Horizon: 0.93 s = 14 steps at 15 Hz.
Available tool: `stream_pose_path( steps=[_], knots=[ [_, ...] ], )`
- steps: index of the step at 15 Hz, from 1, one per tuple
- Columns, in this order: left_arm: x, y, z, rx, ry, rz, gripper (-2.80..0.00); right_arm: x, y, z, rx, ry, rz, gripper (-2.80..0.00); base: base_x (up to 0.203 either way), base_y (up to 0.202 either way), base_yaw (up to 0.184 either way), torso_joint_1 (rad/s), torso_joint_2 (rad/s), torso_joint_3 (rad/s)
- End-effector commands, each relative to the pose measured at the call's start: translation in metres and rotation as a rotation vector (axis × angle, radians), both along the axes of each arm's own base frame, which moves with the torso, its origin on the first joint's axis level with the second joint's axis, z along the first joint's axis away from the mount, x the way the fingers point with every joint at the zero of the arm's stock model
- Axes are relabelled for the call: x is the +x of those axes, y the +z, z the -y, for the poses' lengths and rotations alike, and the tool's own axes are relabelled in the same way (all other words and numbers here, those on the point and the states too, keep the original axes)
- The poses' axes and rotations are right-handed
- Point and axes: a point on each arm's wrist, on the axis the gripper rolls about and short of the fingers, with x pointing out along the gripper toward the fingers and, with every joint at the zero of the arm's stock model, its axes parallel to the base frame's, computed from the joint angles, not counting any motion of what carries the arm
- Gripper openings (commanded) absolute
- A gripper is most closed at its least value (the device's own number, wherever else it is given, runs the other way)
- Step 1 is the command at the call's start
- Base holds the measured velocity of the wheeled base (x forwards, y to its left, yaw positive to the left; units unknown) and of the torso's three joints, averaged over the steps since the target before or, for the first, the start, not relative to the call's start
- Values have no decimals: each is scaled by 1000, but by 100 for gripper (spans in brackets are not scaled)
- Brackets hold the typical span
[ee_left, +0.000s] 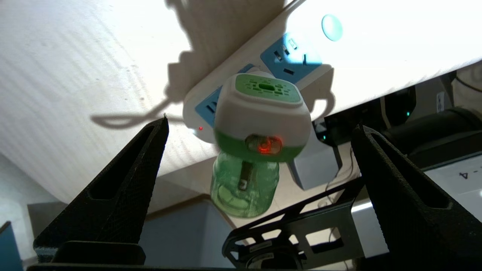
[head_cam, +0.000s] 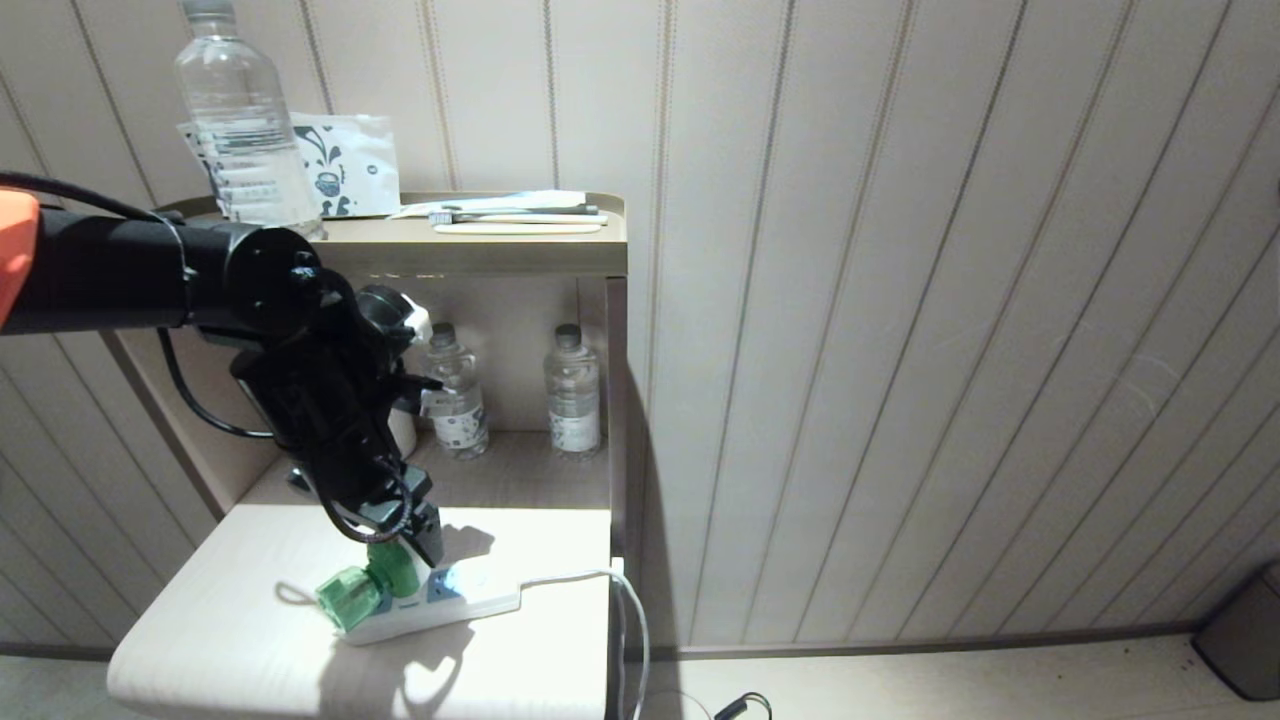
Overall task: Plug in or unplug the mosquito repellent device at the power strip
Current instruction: Hold the socket with your right hand and unplug it with your left hand
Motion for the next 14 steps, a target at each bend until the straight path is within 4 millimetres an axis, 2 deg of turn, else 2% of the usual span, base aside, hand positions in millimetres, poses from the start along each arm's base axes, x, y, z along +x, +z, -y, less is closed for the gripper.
stream_pose_path(
  steps=[1, 3, 4, 5, 9, 11, 14],
  knots=[
    [-15, 31, -5, -26, 1, 98, 0, 0, 0, 0, 0, -1, 0, -280, 0, 0, 0, 0, 0, 0],
    [-25, 51, -9, -41, 42, 170, 0, 0, 0, 0, 0, 0, 0, -280, 0, 0, 0, 0, 0, 0],
    [-30, 63, -11, -57, 88, 211, -83, 0, 0, 0, 0, -1, 0, -280, 0, 0, 0, 0, 0, 0],
    [-36, 76, -13, -83, 129, 255, -280, 0, 0, 0, 0, 0, 0, -280, 0, 0, 0, 0, 0, 0],
    [-59, 128, -23, -209, 397, 500, -280, 0, 0, 0, 0, -1, 0, -280, 0, 0, 0, 0, 0, 0],
    [-81, 140, -34, -179, 486, 613, -280, 0, 0, 0, 0, 0, 0, -280, 0, 0, 0, 0, 0, 0],
    [-118, 152, -62, -163, 509, 771, -280, 0, 0, 0, 0, -1, 0, -280, 0, 0, 0, 0, 0, 0]
  ],
)
